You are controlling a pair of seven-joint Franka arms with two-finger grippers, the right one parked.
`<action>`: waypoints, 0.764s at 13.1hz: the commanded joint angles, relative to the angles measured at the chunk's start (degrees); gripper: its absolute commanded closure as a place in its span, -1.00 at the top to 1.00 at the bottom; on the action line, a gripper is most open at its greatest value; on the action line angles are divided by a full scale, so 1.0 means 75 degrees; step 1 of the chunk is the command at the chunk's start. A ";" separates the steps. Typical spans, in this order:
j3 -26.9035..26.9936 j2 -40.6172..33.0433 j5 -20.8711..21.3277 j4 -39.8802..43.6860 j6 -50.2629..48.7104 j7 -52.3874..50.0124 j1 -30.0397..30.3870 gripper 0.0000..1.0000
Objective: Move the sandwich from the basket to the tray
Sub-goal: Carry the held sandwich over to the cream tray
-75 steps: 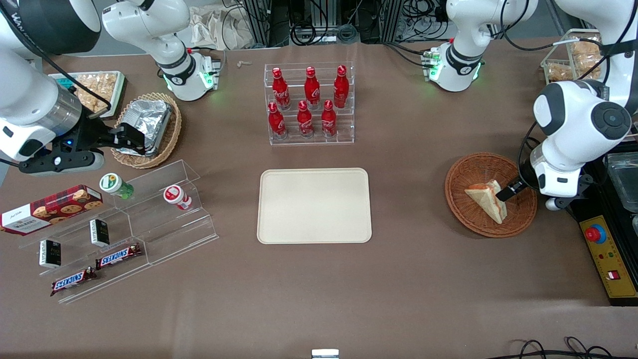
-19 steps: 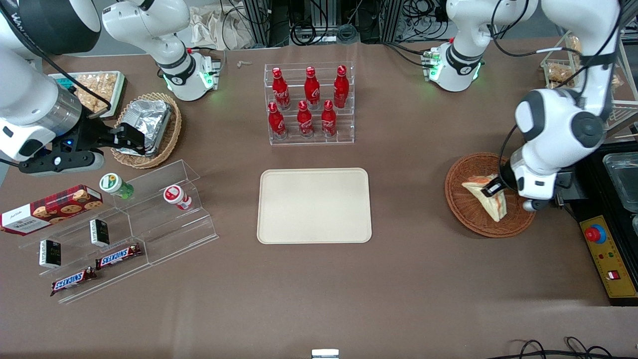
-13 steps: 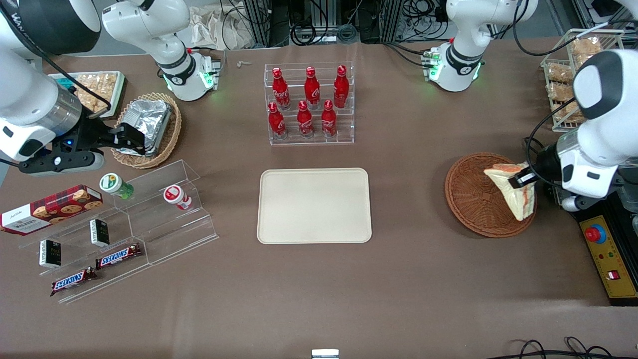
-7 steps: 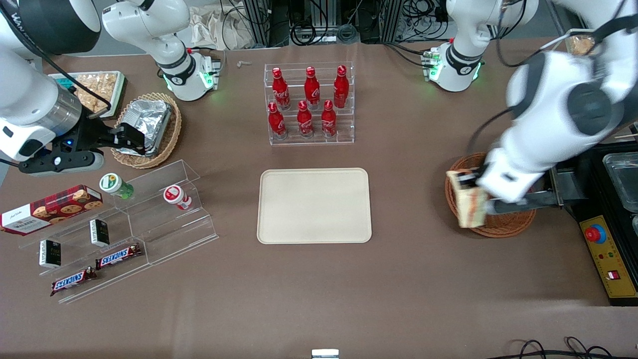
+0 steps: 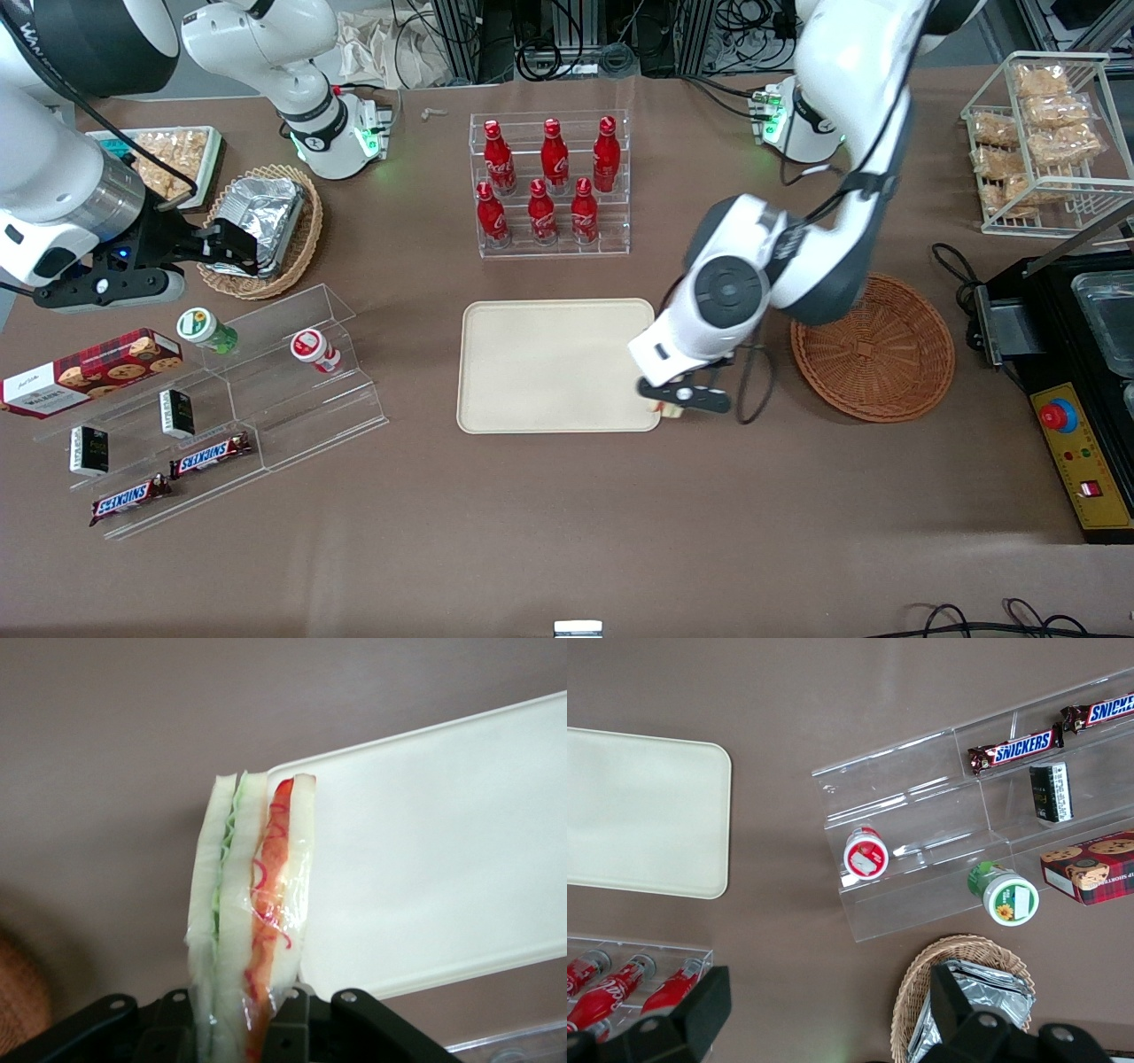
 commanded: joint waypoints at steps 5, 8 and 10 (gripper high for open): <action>0.0005 0.0952 -0.0025 0.0377 0.0879 -0.1483 -0.0210 -1.00; 0.0005 0.1047 -0.0609 0.0377 0.1089 -0.1965 -0.0198 -1.00; 0.0005 0.1070 -0.0728 0.0353 0.1101 -0.2001 -0.0210 -1.00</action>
